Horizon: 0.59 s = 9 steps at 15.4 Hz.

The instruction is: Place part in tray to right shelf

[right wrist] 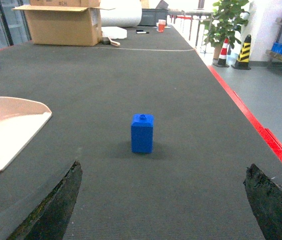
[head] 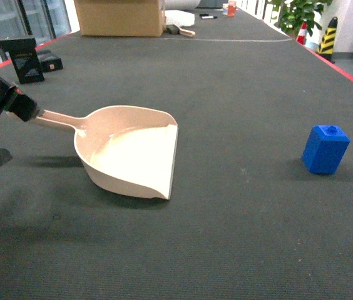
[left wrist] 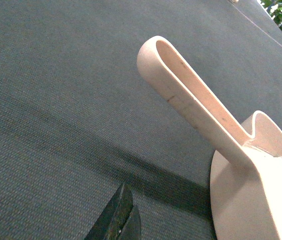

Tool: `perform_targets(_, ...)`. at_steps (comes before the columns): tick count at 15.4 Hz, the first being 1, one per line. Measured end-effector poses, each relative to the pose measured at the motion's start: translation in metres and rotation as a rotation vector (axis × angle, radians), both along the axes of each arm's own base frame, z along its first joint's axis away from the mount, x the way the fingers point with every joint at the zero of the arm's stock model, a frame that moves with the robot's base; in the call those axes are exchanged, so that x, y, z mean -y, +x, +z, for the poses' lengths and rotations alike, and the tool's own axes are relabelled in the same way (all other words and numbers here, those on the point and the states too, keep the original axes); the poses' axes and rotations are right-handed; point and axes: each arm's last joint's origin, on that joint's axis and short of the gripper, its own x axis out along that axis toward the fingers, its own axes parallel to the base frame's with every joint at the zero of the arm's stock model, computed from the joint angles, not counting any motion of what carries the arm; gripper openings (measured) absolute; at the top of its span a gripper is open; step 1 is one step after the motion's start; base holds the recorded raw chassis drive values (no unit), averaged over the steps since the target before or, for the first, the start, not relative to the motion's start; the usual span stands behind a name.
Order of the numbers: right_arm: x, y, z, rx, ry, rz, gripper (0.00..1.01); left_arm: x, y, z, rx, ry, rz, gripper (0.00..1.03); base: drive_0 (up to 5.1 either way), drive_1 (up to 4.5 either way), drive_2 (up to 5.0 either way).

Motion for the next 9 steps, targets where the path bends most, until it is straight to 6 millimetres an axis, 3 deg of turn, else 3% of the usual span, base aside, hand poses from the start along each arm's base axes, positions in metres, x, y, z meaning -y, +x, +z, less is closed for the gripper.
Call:
perform_targets(8, 0.000, 0.000, 0.000, 0.000, 0.000, 0.000, 0.98, 0.000, 0.082, -0.016, 0.055, -0.103, 0.048, 0.98, 0.0, 0.00, 0.0)
perform_targets(9, 0.000, 0.000, 0.000, 0.000, 0.000, 0.000, 0.98, -0.002, 0.093, -0.020, 0.060, -0.115, 0.053, 0.94, 0.0, 0.00, 0.0)
